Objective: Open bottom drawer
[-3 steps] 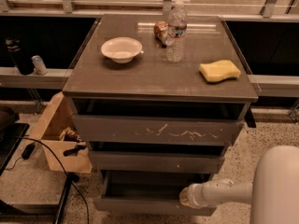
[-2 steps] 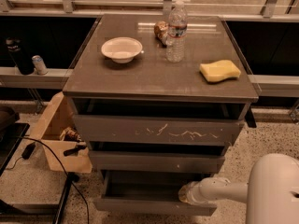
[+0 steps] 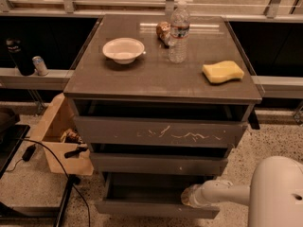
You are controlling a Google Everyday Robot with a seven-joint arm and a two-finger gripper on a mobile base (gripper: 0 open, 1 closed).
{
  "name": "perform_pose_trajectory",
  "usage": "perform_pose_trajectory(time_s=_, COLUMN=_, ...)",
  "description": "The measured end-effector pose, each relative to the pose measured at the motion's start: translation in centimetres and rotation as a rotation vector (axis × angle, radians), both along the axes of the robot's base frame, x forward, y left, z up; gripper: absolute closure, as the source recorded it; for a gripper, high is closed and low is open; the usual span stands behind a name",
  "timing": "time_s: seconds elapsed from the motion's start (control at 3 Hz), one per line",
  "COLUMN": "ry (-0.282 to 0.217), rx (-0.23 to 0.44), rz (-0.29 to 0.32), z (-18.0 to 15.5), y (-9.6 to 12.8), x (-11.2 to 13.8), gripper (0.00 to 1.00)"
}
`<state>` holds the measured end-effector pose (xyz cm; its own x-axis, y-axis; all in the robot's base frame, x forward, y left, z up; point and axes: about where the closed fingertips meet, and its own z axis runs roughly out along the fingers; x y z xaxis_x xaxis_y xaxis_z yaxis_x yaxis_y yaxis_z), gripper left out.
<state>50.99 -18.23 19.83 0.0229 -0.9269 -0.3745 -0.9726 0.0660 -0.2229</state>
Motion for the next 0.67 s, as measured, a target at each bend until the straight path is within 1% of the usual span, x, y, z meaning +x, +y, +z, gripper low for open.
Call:
perform_pose_trajectory(time_s=0.33, ry=0.000, rx=0.000, rz=0.000, z=0.00, y=0.00, x=0.00, gripper=0.50)
perform_pose_trajectory(time_s=0.67, ry=0.000, rx=0.000, rz=0.000, z=0.00, y=0.00, x=0.00, gripper=0.27)
